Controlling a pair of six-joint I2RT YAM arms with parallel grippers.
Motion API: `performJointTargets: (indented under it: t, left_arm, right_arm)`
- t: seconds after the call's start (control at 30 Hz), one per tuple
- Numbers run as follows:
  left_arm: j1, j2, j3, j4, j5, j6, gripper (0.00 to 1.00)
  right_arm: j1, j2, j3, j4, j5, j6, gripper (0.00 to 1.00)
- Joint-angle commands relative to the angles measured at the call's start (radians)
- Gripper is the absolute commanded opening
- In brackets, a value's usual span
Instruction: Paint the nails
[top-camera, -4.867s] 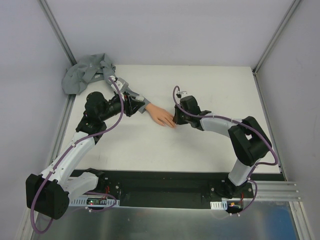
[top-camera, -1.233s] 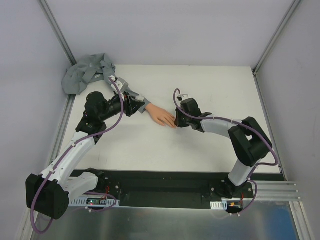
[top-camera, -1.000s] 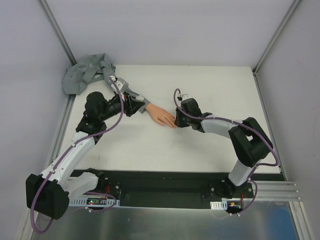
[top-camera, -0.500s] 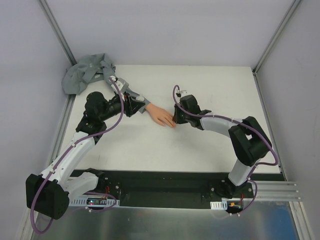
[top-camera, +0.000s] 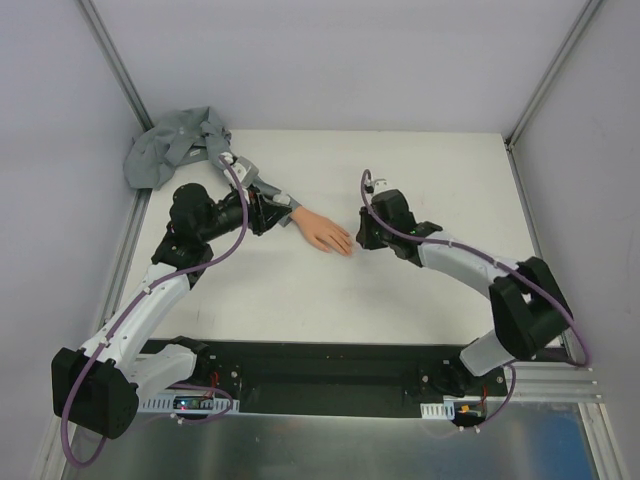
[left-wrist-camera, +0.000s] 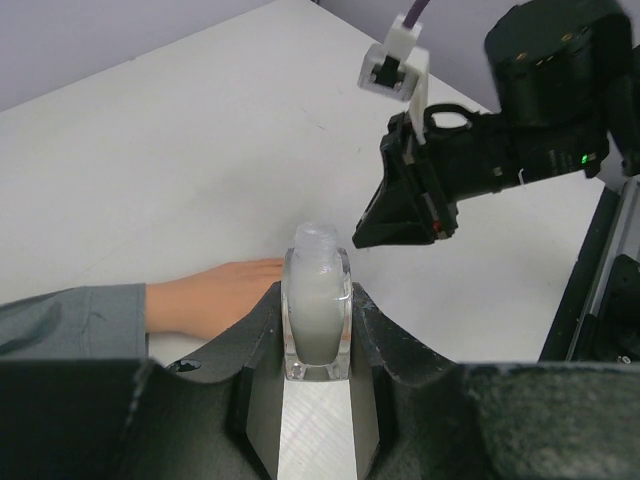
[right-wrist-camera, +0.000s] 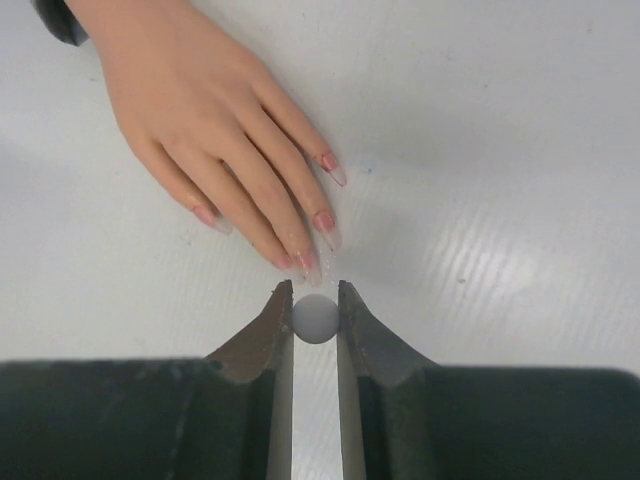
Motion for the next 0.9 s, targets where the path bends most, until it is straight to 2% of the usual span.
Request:
performJointTargets:
  t: [0.0, 0.17, 0.33, 0.37, 0.47, 0.57, 0.7, 0.87]
  left_arm:
    - [-0.005, -0.021, 0.024, 0.039, 0.093, -0.018, 0.00]
    - [-0.112, -0.047, 0.041, -0.030, 0.122, 0.028, 0.00]
    - [-0.166, -0.132, -0.011, -0.040, 0.309, 0.045, 0.00]
    - [-0.174, -0.156, -0.024, -0.040, 0.381, 0.056, 0.00]
    - [-0.184, -0.255, -0.112, -0.038, 0.467, 0.106, 0.00]
    - [-0.201, -0.312, -0.171, -0.034, 0.457, 0.137, 0.00]
    - [-0.210, -0.343, -0.160, -0.073, 0.461, 0.163, 0.00]
    - [-0.214, -0.352, -0.165, -0.073, 0.473, 0.168, 0.00]
  right_arm:
    - [0.004, -0.199, -0.007, -0.124, 0.053, -0.042, 0.00]
    - [0.005, -0.377, 0.033, -0.305, 0.040, -0.052, 0.00]
    - [0.030, -0.511, 0.079, -0.436, -0.010, -0.021, 0.00]
    - [0.039, -0.543, 0.110, -0.456, -0.013, -0.013, 0.00]
    - [0.117, -0.564, 0.192, -0.549, 0.019, 0.008, 0.00]
    - [0.243, -0.572, 0.252, -0.615, 0.105, 0.017, 0.00]
    - [0.373, -0.552, 0.392, -0.672, 0.143, 0.023, 0.00]
    - [0.438, -0.511, 0.527, -0.649, 0.100, 0.023, 0.00]
